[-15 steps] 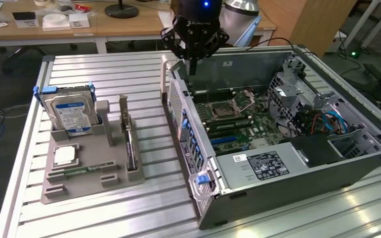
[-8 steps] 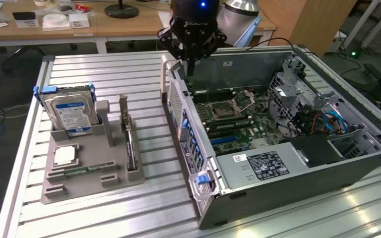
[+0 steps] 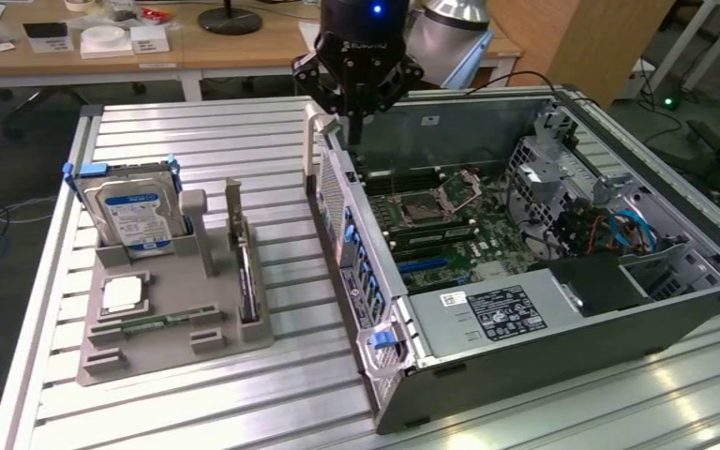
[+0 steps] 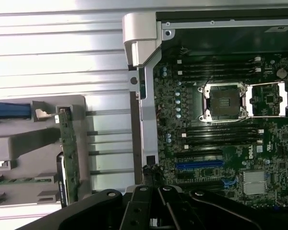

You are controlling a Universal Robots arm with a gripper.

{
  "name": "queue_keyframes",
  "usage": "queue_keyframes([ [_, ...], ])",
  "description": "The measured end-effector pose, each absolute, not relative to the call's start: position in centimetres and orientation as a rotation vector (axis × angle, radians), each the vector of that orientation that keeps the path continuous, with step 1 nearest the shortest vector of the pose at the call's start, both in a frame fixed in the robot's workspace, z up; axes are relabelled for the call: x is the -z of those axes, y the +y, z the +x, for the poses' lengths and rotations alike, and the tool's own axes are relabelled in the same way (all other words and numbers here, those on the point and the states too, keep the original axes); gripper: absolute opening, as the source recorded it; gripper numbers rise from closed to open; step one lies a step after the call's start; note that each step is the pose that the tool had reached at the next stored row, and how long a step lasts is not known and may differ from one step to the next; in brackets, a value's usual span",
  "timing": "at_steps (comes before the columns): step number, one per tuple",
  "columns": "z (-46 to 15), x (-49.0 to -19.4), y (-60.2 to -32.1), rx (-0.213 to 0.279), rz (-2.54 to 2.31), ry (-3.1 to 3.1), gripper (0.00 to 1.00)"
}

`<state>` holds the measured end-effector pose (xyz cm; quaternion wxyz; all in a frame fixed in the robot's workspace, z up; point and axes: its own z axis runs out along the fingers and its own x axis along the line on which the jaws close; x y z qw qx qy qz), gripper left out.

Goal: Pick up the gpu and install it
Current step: 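Reach for the gpu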

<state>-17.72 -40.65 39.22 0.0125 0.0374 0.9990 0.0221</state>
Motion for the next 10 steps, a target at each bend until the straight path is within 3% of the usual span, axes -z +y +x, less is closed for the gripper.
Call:
queue_keyframes([
  [10, -18.38, -39.19, -40.83, -0.069, 0.117, 3.114, 0.11],
])
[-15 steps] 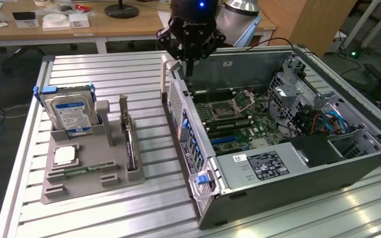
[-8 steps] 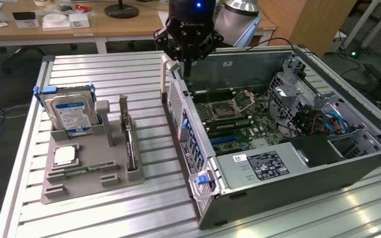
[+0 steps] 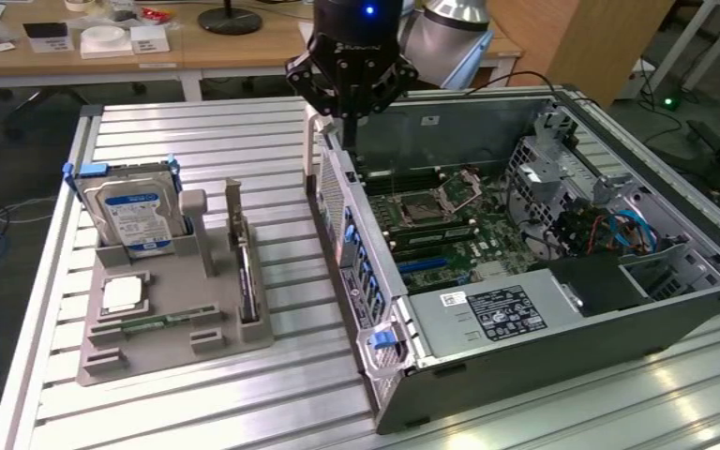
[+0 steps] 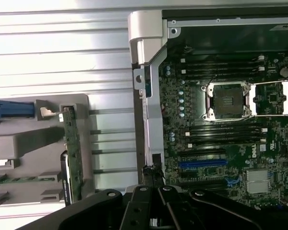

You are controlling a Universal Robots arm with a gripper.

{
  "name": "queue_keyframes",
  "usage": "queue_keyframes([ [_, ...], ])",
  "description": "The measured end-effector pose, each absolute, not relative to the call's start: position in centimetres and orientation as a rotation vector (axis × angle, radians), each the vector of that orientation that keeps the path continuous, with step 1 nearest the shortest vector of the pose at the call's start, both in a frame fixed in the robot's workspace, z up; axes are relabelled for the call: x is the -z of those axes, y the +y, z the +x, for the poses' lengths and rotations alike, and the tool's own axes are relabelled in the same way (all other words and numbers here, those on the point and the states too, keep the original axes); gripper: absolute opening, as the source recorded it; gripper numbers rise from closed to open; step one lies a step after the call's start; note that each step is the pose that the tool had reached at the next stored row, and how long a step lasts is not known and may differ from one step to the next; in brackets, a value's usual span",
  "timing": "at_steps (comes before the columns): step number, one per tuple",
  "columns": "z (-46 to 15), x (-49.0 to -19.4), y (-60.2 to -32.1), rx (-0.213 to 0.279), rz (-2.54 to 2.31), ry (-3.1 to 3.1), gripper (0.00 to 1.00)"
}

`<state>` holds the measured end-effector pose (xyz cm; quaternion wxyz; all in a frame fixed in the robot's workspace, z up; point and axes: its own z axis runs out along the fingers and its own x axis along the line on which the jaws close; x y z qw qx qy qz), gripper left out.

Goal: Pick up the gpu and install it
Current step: 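Reach for the gpu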

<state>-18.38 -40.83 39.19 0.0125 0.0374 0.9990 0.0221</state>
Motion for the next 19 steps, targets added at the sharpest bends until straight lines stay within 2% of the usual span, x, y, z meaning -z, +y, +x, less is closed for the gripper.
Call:
queue_keyframes([
  [19, -19.6, -39.1, -41.3, -0.069, 0.117, 3.114, 0.11],
])
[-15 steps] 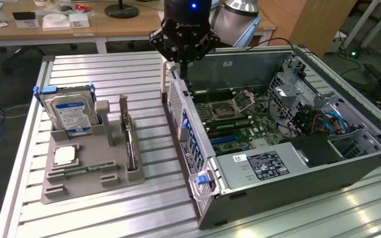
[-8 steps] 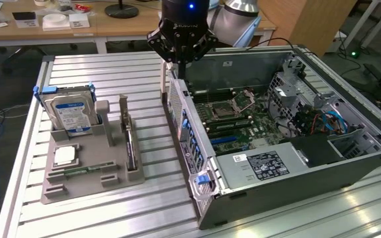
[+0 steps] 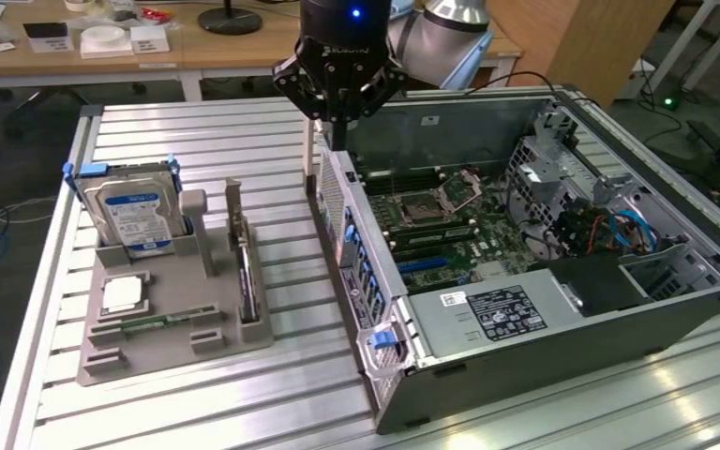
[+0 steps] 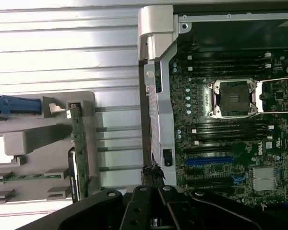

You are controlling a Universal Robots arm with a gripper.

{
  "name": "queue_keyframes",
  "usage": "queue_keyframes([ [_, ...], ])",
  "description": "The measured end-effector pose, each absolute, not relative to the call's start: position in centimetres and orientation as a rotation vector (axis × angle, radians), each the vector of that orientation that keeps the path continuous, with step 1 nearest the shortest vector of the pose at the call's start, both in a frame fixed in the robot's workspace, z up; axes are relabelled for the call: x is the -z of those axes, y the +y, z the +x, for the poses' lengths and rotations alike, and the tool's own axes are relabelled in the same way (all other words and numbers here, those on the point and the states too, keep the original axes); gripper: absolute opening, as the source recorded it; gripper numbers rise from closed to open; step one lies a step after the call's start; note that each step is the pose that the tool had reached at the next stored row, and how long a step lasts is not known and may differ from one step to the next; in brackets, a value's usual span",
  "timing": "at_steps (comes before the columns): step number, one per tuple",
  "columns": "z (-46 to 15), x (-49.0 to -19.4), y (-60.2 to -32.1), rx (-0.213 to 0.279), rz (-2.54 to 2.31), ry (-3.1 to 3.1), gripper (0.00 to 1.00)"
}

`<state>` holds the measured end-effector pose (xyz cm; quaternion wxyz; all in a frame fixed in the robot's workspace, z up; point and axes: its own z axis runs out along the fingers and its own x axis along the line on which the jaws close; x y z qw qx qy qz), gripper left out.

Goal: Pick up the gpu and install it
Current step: 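Reach for the gpu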

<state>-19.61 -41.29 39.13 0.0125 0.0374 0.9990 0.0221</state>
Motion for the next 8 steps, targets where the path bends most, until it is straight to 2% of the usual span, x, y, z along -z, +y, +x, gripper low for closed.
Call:
queue_keyframes([
  [8, -20.16, -39.10, -41.55, -0.069, 0.117, 3.114, 0.11],
])
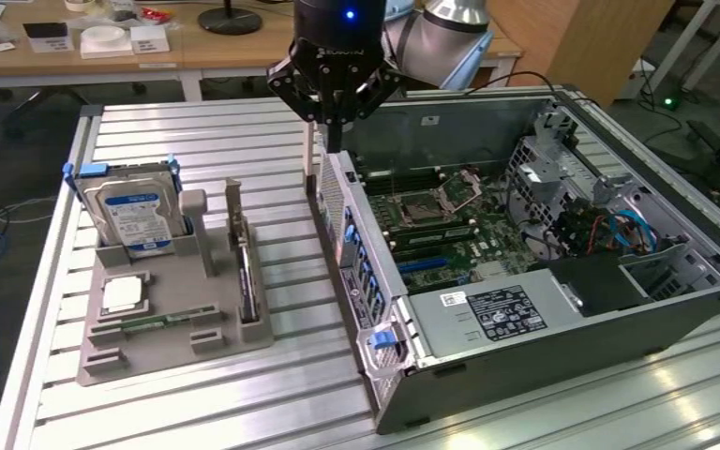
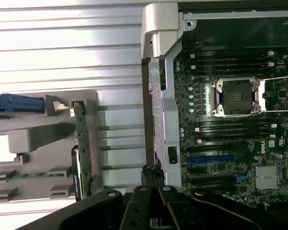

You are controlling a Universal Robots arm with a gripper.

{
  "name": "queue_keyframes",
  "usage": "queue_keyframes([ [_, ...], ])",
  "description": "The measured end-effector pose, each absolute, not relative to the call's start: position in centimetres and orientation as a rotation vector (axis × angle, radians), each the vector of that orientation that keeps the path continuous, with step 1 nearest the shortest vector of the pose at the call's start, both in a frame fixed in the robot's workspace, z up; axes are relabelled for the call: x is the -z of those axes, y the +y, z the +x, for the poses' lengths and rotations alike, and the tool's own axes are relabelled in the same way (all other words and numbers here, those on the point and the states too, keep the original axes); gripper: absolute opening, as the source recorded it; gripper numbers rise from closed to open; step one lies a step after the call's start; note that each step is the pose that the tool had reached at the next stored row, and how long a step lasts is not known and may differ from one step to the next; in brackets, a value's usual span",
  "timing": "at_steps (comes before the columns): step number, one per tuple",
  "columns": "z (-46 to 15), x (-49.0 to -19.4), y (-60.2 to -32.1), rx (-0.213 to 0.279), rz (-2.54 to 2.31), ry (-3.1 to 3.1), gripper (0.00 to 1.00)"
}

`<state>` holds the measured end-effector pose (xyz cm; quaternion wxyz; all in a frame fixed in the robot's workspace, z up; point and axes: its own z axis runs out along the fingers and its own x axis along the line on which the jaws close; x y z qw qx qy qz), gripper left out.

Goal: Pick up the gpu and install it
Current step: 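Reach for the gpu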

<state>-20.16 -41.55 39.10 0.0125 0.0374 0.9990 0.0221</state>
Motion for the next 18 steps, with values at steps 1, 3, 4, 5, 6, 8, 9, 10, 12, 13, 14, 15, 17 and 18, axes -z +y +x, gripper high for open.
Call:
queue_keyframes([
  [1, -20.2, -39.1, -41.6, -0.069, 0.117, 3.114, 0.11],
  [3, -20.4, -39.1, -41.7, -0.069, 0.117, 3.114, 0.11],
  [4, -20.4, -39.1, -41.7, -0.069, 0.117, 3.114, 0.11],
  [5, -20.5, -39.1, -41.7, -0.069, 0.117, 3.114, 0.11],
  [6, -20.6, -39.1, -41.8, -0.069, 0.117, 3.114, 0.11],
  [8, -20.7, -39.1, -41.8, -0.069, 0.116, 3.114, 0.11],
  [9, -20.8, -39.1, -41.8, -0.069, 0.117, 3.114, 0.11],
  [10, -20.9, -39.1, -41.9, -0.069, 0.117, 3.114, 0.11],
  [12, -21.1, -39.1, -41.9, -0.069, 0.117, 3.114, 0.11],
  [13, -21.1, -39.1, -42.0, -0.069, 0.117, 3.114, 0.11],
  [14, -21.2, -39.0, -42.0, -0.069, 0.117, 3.114, 0.11],
  [15, -21.3, -39.0, -42.0, -0.069, 0.117, 3.114, 0.11],
  [17, -21.4, -39.0, -42.1, -0.069, 0.117, 3.114, 0.11],
  [18, -21.5, -39.0, -42.1, -0.069, 0.117, 3.114, 0.11],
])
